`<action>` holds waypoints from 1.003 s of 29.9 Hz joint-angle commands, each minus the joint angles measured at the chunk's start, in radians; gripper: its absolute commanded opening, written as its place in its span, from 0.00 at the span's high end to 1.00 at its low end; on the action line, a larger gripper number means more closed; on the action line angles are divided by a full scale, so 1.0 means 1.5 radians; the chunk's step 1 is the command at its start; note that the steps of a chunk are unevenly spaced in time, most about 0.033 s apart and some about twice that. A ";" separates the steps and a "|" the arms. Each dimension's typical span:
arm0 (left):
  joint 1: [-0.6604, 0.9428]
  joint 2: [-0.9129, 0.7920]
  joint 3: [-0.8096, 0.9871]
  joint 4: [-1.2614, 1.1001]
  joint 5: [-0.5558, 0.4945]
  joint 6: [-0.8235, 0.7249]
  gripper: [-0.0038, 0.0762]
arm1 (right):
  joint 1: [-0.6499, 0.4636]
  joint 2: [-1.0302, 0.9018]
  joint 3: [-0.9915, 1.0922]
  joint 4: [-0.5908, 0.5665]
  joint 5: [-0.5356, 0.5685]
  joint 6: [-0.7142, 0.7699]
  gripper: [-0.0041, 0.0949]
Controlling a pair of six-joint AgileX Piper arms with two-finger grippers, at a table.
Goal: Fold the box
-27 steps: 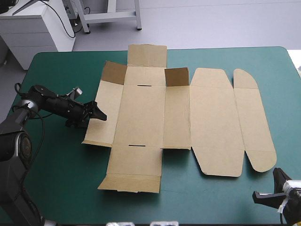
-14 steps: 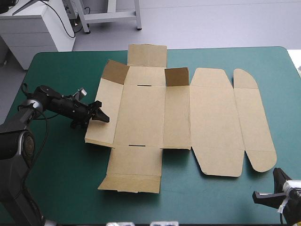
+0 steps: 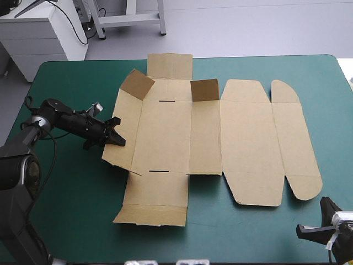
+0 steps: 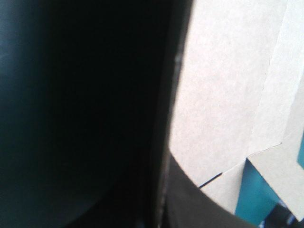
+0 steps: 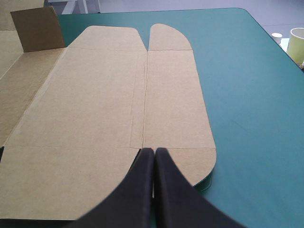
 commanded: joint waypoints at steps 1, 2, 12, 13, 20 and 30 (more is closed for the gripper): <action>-0.002 -0.070 -0.051 0.044 0.059 0.012 0.96 | -0.006 -0.015 -0.015 -0.008 -0.050 -0.002 0.98; -0.005 -0.082 -0.073 0.076 0.059 0.012 0.96 | -0.006 -0.015 -0.015 -0.008 -0.050 -0.002 0.98; -0.158 -0.146 -0.291 0.457 0.055 0.148 0.96 | -0.006 -0.015 -0.015 -0.008 -0.050 -0.002 0.98; -0.192 -0.146 -0.301 0.506 0.055 0.189 0.96 | -0.006 -0.015 -0.015 -0.008 -0.050 -0.002 0.98; -0.369 -0.120 -0.303 0.770 -0.008 0.287 0.96 | -0.006 -0.015 -0.015 -0.008 -0.050 -0.002 0.98; -0.469 -0.108 -0.302 0.859 -0.208 0.276 0.96 | -0.006 -0.015 -0.015 -0.008 -0.050 -0.002 0.98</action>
